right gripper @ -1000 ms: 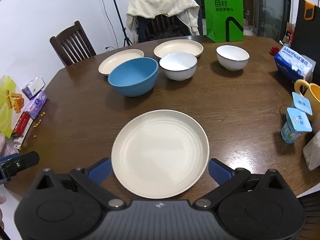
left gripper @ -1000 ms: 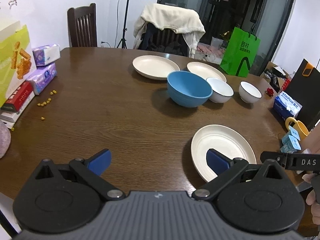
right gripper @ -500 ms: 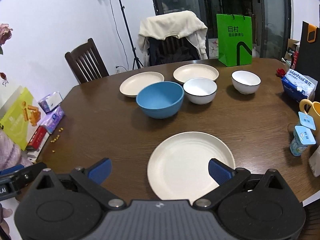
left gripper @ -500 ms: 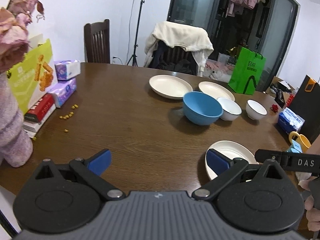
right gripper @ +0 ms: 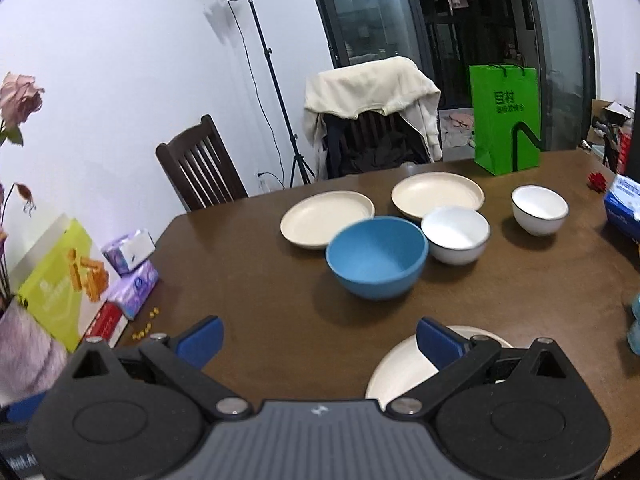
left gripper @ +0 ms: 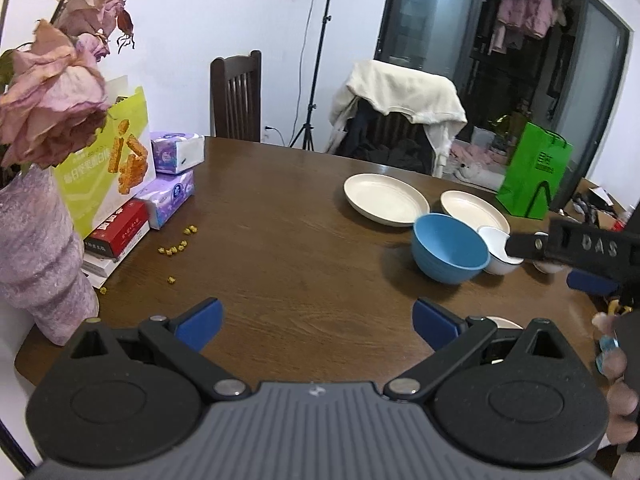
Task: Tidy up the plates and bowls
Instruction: 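Withdraw both grippers and move them toward the remaining cream plates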
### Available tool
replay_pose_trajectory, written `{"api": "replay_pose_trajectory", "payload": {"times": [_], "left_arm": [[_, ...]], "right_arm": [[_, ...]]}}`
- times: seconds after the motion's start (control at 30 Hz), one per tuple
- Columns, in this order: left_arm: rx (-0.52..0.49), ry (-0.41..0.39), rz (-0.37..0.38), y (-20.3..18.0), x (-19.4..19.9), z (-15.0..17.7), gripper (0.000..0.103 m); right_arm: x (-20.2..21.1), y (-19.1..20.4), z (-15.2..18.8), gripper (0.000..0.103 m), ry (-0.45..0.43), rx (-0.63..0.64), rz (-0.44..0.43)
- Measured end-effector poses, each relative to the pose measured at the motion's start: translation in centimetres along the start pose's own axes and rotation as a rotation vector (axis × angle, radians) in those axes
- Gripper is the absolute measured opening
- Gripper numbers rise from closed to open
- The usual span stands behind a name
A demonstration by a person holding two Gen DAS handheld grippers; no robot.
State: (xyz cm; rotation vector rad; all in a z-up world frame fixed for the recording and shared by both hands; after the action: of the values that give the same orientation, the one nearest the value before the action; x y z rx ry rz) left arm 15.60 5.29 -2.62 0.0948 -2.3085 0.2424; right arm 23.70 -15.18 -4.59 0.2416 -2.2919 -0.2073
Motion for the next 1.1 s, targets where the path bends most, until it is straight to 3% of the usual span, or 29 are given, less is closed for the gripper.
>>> {"api": "replay_pose_trajectory", "payload": {"times": [0.47,1.1], "left_arm": [[0.091,0.001,-0.068,-0.5,-5.5,-5.8,0.103],[0.180,0.019,-0.122,-2.0,-15.8,-15.6,0.103]], "right_arm": [[-7.4,2.1,-7.7,0.103,-0.001,0.017,0.030],[-20.8,0.4,-18.4,0.103,0.119,-0.054,0.003]]}}
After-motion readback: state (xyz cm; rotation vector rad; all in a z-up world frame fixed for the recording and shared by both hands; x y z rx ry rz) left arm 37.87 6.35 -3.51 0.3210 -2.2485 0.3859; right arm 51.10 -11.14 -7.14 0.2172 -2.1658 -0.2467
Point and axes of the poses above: each gripper's, at about its wrist camera, not at the fingertips, and x roughly against the way its jaws point, y to its left, z to its underside, the point moved 4 cm from there along -x, roughly the way its jaws point, and after that the axes turned 9 degrees about y, right-handed, at the moved point
